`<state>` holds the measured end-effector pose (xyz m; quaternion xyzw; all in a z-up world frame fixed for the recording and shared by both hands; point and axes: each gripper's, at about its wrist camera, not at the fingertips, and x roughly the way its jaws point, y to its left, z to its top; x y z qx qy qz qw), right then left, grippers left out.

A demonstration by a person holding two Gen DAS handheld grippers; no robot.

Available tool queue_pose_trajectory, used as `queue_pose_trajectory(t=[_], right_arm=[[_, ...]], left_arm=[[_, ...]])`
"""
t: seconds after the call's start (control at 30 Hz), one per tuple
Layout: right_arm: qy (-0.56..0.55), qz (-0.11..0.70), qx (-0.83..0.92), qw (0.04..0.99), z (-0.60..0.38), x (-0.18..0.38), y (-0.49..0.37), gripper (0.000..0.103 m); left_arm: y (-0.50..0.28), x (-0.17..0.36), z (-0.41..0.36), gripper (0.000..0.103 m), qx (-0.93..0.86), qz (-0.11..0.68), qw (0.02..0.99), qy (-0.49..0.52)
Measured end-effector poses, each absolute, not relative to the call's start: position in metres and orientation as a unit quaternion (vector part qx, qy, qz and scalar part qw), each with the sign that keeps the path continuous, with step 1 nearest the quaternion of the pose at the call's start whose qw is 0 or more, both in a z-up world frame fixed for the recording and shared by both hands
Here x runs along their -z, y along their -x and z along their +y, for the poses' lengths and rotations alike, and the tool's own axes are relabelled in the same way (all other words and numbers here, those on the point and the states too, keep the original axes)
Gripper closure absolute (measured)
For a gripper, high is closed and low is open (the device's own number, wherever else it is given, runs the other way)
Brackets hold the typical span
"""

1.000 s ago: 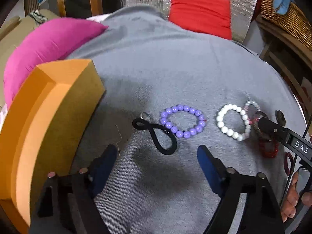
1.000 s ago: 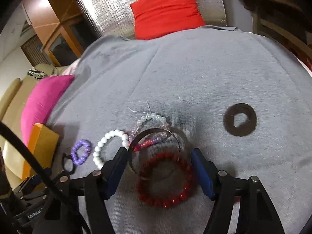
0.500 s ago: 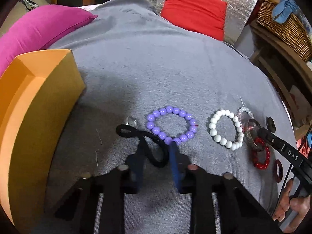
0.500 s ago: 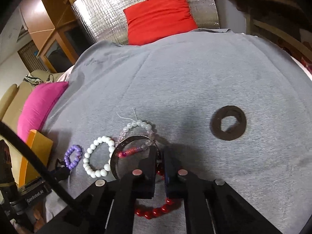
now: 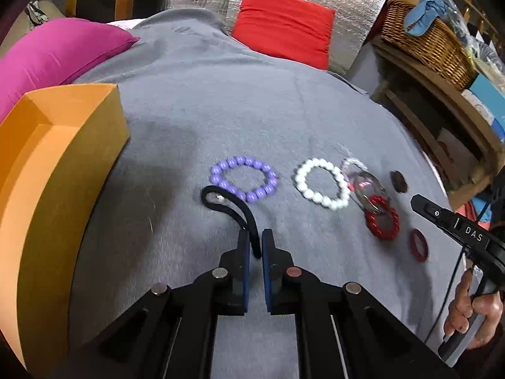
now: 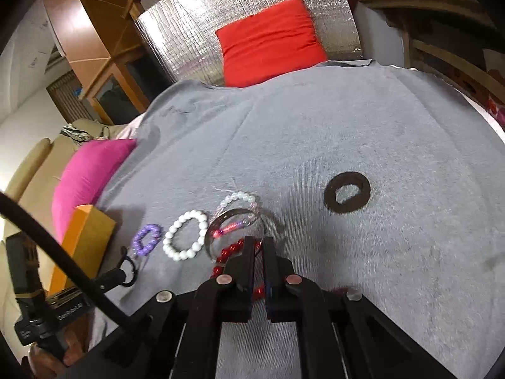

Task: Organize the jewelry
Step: 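Grasp the maroon ring with the right gripper while the left gripper holds the black cord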

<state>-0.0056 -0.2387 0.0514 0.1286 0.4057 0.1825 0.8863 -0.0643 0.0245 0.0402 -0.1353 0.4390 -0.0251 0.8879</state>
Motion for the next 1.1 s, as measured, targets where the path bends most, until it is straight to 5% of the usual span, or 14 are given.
queue_pose_trajectory(t=[0.73,0.8,0.87,0.97,1.1], right_arm=[[-0.140,0.388,-0.200,0.889,-0.262,-0.081,0.048,0.097],[-0.106,0.404,-0.134,0.898,-0.270,-0.074,0.044,0.091],[-0.093,0.420,-0.111,0.896,-0.278,-0.066,0.039,0.073],[-0.093,0.447,-0.082,0.886,-0.287,-0.052,0.033,0.051],[-0.071,0.472,-0.089,0.874,-0.275,-0.035,0.026,0.051]], left_arm=[[0.098,-0.062,0.015,0.096,0.078,0.416,0.898,0.120],[0.096,-0.057,0.016,0.096,0.072,0.430,0.892,0.116],[0.095,-0.053,0.016,0.095,0.063,0.438,0.891,0.105],[0.095,-0.049,0.022,0.078,0.056,0.447,0.886,0.115],[0.097,-0.047,0.027,0.059,0.040,0.449,0.884,0.120]])
